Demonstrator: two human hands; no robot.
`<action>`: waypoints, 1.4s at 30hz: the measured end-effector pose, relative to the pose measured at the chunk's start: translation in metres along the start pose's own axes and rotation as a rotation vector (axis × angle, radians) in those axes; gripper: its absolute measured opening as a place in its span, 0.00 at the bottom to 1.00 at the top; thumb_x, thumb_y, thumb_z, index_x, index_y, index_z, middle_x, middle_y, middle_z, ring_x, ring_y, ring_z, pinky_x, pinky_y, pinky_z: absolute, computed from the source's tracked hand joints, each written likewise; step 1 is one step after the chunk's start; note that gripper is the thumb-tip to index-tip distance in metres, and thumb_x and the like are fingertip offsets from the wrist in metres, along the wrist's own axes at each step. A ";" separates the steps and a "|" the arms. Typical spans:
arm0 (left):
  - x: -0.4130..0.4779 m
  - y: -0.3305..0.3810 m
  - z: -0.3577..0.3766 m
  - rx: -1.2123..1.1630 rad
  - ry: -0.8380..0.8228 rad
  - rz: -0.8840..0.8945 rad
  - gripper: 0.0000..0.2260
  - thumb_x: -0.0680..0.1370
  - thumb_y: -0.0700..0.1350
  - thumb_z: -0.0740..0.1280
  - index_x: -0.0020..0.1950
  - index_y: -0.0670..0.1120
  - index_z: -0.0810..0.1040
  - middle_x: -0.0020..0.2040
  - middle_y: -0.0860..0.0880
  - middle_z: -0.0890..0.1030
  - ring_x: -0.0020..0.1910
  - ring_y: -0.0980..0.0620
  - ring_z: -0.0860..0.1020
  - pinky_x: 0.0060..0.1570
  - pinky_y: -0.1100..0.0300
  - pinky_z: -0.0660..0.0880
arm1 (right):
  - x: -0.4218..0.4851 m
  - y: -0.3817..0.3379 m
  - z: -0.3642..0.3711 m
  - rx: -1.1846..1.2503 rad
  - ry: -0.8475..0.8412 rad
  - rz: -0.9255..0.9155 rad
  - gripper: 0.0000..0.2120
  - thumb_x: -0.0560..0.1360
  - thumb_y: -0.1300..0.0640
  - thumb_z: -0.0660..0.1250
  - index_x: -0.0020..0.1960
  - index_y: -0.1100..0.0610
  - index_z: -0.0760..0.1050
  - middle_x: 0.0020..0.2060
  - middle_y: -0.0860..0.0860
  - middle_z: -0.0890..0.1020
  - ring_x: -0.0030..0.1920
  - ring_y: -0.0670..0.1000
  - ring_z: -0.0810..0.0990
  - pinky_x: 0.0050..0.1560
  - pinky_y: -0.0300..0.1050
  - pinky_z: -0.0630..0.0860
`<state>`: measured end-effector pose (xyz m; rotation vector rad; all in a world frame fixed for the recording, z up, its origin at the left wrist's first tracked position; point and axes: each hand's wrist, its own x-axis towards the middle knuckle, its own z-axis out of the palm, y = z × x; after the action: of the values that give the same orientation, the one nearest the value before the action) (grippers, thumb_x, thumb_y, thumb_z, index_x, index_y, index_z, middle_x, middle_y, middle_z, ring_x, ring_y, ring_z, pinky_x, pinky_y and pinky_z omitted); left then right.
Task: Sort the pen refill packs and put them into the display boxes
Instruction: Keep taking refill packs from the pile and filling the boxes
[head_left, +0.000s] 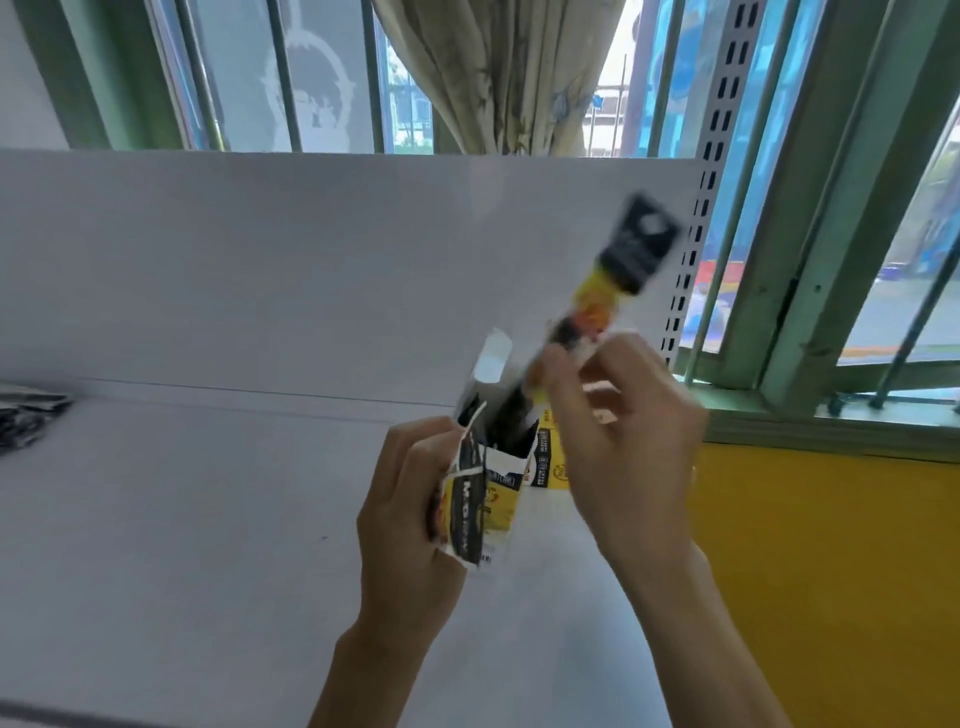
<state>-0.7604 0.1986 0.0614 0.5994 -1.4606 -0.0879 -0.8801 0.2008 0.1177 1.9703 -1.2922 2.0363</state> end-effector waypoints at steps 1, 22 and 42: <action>0.000 0.001 -0.001 0.001 0.002 -0.014 0.04 0.78 0.54 0.61 0.46 0.56 0.72 0.46 0.58 0.75 0.38 0.44 0.78 0.34 0.49 0.78 | -0.001 0.001 0.004 -0.136 -0.112 0.018 0.08 0.74 0.51 0.67 0.37 0.51 0.74 0.32 0.40 0.73 0.30 0.40 0.73 0.31 0.32 0.69; 0.043 0.056 -0.022 -0.492 0.426 -0.311 0.10 0.75 0.45 0.53 0.38 0.48 0.72 0.33 0.57 0.77 0.35 0.59 0.74 0.40 0.67 0.70 | -0.049 0.029 -0.009 -0.054 -0.634 0.306 0.30 0.66 0.55 0.75 0.62 0.43 0.65 0.49 0.37 0.76 0.49 0.38 0.74 0.46 0.32 0.73; 0.028 0.031 -0.041 0.059 0.123 -0.467 0.29 0.61 0.55 0.78 0.56 0.61 0.68 0.45 0.63 0.80 0.44 0.63 0.80 0.42 0.71 0.75 | -0.051 0.021 -0.005 -0.159 -0.692 0.243 0.32 0.67 0.51 0.73 0.66 0.44 0.61 0.55 0.42 0.75 0.54 0.46 0.74 0.51 0.47 0.75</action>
<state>-0.7272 0.2272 0.1005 0.9693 -1.1856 -0.3675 -0.8855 0.2151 0.0647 2.6554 -1.8070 1.2727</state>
